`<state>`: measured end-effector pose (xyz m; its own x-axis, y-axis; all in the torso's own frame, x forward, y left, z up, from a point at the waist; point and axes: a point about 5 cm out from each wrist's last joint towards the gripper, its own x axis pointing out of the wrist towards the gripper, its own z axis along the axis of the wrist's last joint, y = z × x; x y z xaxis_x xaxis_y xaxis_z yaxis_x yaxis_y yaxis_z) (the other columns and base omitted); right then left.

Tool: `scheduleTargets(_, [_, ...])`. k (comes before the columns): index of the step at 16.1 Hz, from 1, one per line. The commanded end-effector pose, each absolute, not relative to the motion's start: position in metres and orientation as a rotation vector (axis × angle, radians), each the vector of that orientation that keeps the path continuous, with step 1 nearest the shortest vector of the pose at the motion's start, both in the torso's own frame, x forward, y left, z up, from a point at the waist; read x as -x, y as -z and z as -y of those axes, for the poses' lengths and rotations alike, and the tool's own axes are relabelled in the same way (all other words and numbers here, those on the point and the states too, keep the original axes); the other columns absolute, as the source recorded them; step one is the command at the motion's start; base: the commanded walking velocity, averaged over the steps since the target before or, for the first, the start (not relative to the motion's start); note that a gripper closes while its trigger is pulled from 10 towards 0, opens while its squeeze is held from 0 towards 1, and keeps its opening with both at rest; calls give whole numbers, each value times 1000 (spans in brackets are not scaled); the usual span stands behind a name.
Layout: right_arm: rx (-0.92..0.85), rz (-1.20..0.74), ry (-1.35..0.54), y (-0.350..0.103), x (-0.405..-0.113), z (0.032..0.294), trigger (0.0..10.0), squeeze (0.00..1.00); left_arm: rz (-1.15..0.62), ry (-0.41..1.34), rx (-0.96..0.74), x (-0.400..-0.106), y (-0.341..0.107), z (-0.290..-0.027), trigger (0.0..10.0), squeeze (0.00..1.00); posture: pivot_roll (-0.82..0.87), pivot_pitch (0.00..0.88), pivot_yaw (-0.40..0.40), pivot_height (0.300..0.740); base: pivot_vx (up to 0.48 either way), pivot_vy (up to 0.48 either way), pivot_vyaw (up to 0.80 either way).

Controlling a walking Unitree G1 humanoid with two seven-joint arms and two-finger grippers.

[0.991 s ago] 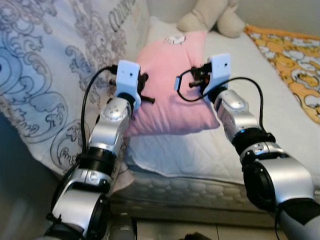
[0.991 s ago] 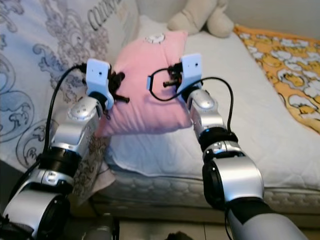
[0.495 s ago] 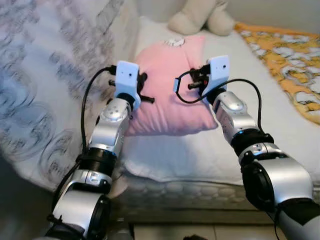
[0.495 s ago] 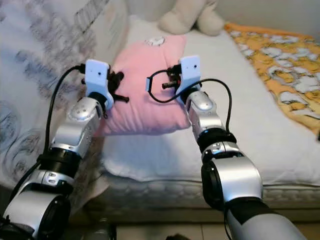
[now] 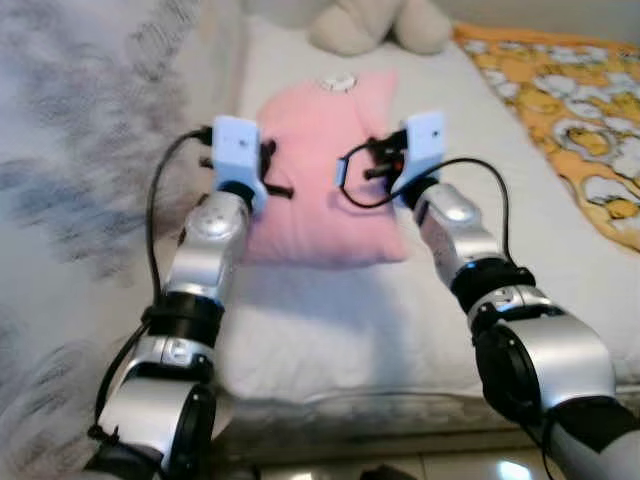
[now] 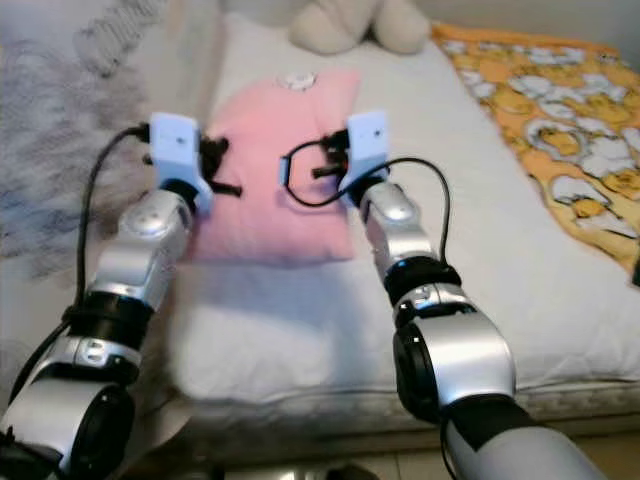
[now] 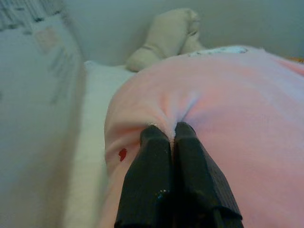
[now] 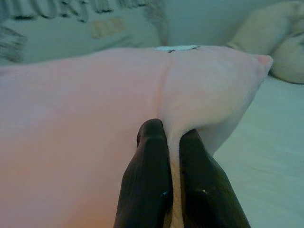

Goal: Clean up the room

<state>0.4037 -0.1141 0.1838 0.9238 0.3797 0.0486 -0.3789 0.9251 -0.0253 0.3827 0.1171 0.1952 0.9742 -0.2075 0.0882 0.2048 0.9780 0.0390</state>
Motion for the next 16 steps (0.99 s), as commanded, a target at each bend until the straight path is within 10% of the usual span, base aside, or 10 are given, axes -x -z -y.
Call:
scheduleTargets(1, [22,89,-362,-193,-406,123,0,0,95,219,-33,-383,-198,-108,0,0,126,0,-82,710,0,0,0])
scheduleTargets(16, [-29,47,-318,-194,-410,119,0,0,-7,89,-147,-406,-189,-135,0,0,141,95,-82,710,0,0,0])
